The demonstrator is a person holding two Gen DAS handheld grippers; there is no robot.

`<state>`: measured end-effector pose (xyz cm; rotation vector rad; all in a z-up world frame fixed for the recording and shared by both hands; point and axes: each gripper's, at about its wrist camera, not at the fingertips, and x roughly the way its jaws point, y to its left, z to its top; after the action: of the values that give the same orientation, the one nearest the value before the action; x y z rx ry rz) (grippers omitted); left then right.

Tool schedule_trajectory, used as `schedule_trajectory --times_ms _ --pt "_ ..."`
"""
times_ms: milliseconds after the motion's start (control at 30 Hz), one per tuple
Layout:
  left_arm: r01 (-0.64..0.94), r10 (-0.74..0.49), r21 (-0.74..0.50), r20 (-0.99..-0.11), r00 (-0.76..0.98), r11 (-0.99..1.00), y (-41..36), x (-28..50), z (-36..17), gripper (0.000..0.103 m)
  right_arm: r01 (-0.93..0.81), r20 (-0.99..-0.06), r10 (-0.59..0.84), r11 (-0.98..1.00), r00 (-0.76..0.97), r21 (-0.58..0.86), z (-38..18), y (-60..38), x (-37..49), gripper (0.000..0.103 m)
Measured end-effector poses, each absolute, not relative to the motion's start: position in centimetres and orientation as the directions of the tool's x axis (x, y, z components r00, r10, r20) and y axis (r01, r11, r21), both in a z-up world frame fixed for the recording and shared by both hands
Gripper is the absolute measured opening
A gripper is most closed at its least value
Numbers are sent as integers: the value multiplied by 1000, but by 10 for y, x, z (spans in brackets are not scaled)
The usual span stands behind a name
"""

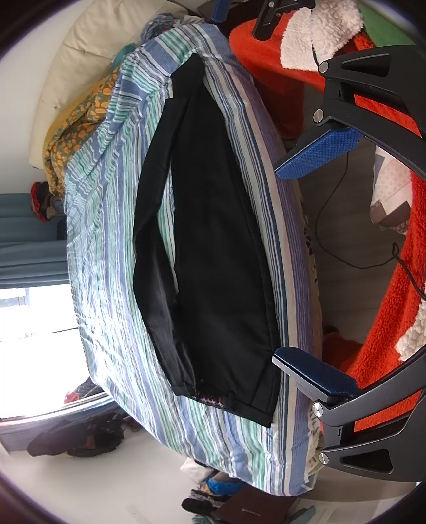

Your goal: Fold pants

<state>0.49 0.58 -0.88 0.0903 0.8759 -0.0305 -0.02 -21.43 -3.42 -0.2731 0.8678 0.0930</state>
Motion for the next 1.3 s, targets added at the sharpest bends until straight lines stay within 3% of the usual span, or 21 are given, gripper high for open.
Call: schedule_trajectory --times_ms 1300 --pt "82 18 88 -781 624 993 0 8 -16 102 -189 -770 -38 961 637 -203 -39 -211 8 103"
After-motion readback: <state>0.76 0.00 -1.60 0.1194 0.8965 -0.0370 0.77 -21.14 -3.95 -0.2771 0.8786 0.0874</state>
